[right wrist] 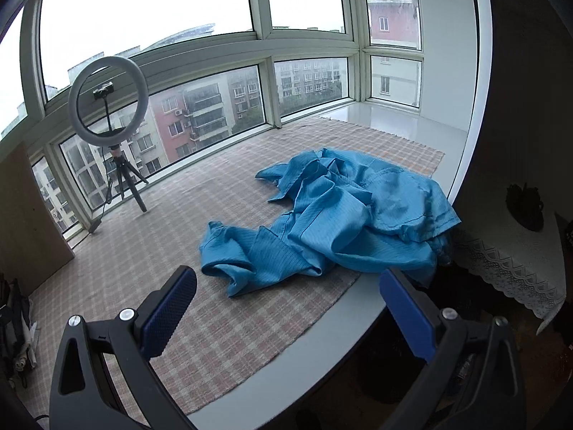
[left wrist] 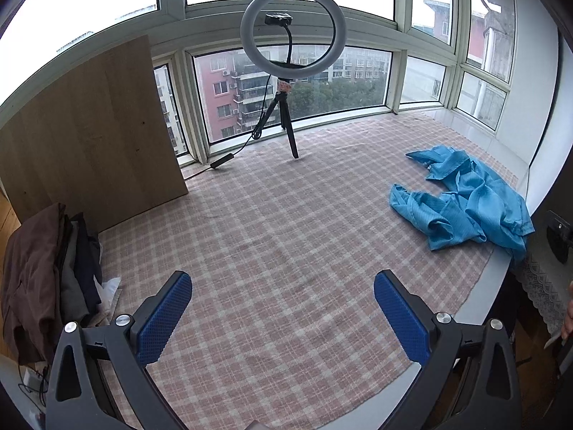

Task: Fold clothes
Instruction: 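Move both tools toward the crumpled blue striped coat, then grasp the blue coat with the right tool and lift it up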

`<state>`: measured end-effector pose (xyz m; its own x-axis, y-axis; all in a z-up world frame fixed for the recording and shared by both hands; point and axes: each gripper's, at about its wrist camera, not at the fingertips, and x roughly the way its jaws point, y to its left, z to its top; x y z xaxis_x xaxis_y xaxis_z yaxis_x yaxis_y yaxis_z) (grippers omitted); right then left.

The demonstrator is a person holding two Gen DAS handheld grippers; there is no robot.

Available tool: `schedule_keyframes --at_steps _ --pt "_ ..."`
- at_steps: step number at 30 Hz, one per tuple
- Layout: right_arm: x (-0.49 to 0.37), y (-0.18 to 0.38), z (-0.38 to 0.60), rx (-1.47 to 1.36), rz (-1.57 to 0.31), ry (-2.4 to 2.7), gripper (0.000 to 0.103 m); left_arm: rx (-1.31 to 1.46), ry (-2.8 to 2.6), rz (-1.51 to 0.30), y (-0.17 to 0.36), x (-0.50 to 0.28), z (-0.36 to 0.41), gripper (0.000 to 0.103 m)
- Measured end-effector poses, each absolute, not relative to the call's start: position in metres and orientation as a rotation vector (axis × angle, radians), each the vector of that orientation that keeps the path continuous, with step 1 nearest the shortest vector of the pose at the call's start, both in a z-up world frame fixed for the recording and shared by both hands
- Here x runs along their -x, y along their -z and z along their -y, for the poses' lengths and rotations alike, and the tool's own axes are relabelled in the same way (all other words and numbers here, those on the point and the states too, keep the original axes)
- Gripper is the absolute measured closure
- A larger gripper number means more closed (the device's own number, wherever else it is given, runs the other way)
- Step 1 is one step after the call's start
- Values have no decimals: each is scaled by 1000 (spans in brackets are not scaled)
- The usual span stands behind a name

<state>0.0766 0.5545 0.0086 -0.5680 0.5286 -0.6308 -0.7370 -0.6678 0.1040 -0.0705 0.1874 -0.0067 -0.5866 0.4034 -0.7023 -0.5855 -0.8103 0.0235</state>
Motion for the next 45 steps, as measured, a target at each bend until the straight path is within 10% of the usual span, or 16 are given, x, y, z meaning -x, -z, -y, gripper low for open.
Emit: schedule_keyframes --at_steps 23,27,35,45 --pt "183 158 -870 1443 -331 -2208 3 1176 -2680 -316 -25 150 -268 1" --pt "187 166 -874 1529 -349 -2231 80 1236 -2725 -262 -20 160 -248 1" --pt "142 43 -868 1171 -781 -2512 96 1229 -2688 -224 -16 168 -241 1" --pt "129 -172 -629 886 -519 -3146 97 1130 -2692 -74 -29 157 -177 1"
